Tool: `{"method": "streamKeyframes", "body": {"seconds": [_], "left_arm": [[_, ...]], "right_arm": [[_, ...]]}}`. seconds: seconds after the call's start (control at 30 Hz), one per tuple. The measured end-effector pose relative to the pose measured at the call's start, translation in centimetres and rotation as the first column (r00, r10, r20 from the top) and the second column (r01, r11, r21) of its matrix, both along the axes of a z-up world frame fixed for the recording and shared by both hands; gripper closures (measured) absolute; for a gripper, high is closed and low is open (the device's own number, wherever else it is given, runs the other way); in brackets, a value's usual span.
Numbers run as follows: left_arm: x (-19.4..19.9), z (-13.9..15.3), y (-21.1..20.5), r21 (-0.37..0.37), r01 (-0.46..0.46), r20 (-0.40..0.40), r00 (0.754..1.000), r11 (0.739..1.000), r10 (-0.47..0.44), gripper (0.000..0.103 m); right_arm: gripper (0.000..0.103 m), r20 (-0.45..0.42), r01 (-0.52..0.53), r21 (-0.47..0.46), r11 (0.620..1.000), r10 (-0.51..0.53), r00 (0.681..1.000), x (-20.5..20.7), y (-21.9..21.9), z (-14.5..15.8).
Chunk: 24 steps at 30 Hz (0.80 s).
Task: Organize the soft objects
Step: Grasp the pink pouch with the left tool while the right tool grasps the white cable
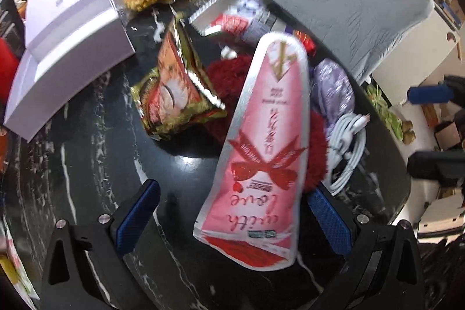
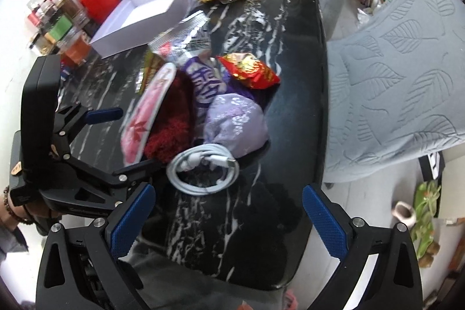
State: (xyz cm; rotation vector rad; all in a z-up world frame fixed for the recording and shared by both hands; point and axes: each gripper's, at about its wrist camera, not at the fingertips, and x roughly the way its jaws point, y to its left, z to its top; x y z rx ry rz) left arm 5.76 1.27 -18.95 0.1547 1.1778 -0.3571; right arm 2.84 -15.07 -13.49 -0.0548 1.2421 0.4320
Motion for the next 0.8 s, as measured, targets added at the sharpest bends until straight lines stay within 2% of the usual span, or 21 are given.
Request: {"method": "streamKeyframes", "body": {"seconds": [0.07,0.17,0.23,0.3,0.53,0.8], "left_arm": [[0.1,-0.6,0.0,-0.005,0.015,-0.012,1.000,1.000,-0.015,0.003],[0.1,-0.8,-0.2,-0.003,0.037,0.001,0.999,0.999,-0.037,0.018],[-0.1,-0.6,-0.5,-0.033,0.065,0.014,0.998,0.997,-0.065,0.034],[-0.2,-0.3,-1.0,-0.053,0.086,0.013,0.996,0.995,-0.086,0.044],[-1.2,1.1,-0.2,-0.127,0.046,-0.012,0.999,0.991,-0.048,0.051],[-2.5,2.1,1.4,-0.119,-0.019,-0.008,1.000,0.993,0.018,0.057]], "right_arm": [[0.000,-0.004,0.011,-0.004,1.000,-0.011,1.000,0.3,-0.2,-0.4],[0.000,-0.010,0.026,-0.007,1.000,-0.026,1.000,0.8,-0.4,-1.0],[0.000,-0.013,0.027,-0.007,1.000,-0.027,1.000,1.0,-0.4,-1.3],[0.000,-0.021,0.022,-0.004,1.000,-0.022,1.000,1.0,-0.3,-1.7],[0.000,-0.022,-0.025,-0.003,1.000,0.025,0.999,0.5,0.9,-2.5],[0.000,0.016,-0.058,-0.029,0.998,0.059,0.998,0.0,2.8,-3.8]]}}
